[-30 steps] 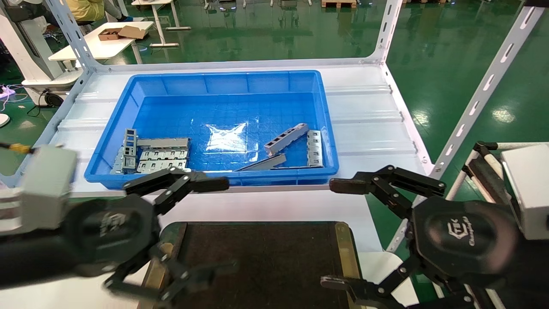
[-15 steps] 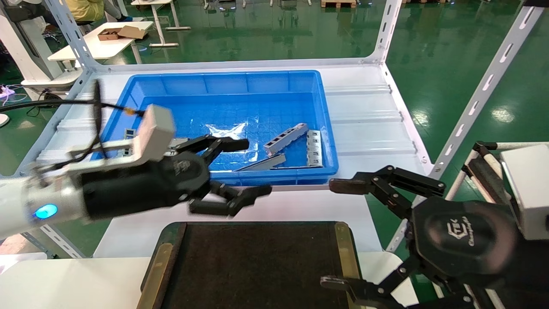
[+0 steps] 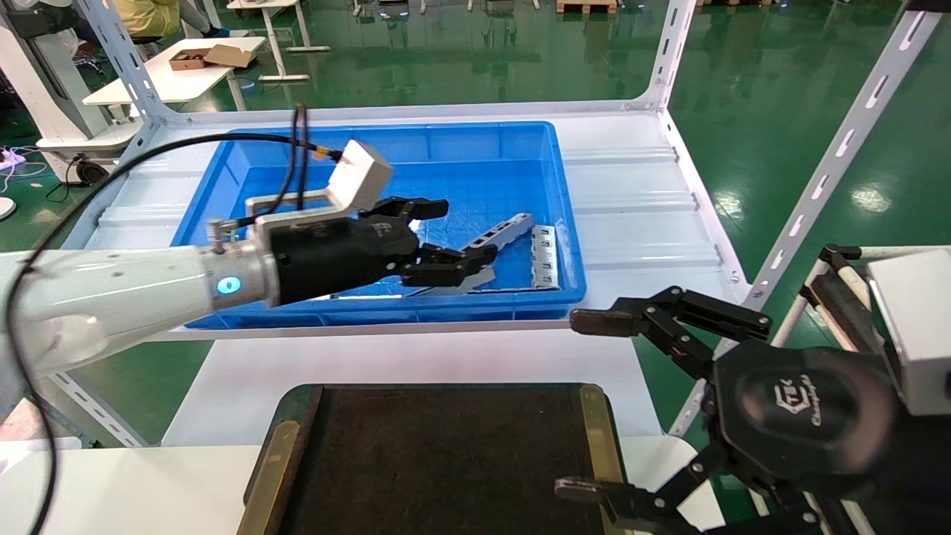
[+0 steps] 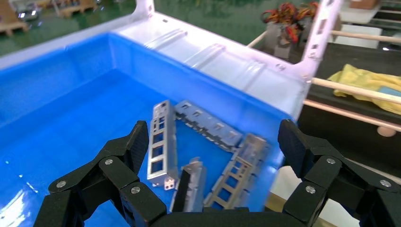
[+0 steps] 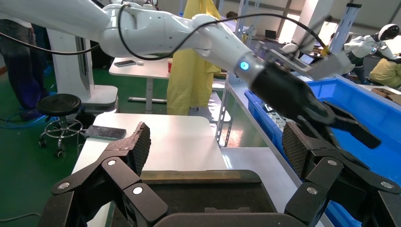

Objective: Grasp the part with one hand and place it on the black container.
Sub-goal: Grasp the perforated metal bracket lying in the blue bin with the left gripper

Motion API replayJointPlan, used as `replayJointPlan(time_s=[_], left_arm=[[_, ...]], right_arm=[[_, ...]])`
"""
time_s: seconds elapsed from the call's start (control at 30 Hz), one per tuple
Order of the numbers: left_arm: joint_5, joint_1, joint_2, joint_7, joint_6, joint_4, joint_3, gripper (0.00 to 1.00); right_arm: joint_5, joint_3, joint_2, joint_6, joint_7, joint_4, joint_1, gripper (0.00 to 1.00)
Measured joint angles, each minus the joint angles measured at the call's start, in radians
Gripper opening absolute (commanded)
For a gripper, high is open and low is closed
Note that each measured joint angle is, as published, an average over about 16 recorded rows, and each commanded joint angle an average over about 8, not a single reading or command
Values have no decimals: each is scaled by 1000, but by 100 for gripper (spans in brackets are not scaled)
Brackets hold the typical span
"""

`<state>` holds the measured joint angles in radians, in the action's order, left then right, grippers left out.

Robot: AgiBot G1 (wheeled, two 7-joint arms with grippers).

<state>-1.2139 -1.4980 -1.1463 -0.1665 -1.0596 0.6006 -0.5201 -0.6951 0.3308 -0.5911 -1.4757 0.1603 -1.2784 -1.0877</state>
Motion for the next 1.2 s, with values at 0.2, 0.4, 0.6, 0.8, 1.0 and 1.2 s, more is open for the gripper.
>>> replayJointPlan(time_s=[0.2, 0.4, 0.6, 0.8, 1.0, 1.2], left_arm=[[-36, -69, -95, 45, 59, -174, -18, 100], [-50, -113, -167, 91, 110, -301, -30, 100], [-43, -128, -208, 112, 165, -354, -51, 100], [-23, -120, -221, 96, 225, -344, -94, 46], [4, -104, -224, 57, 287, -312, -156, 0], [34, -90, -224, 16, 341, -285, -223, 0]], right_arm=[[0, 0, 0, 0, 0, 0, 0, 100], [0, 0, 0, 0, 0, 0, 0, 100], [0, 0, 0, 0, 0, 0, 0, 87], [0, 1, 0, 0, 0, 0, 0, 16], [1, 1, 0, 0, 0, 0, 0, 0], [1, 1, 0, 0, 0, 0, 0, 0]])
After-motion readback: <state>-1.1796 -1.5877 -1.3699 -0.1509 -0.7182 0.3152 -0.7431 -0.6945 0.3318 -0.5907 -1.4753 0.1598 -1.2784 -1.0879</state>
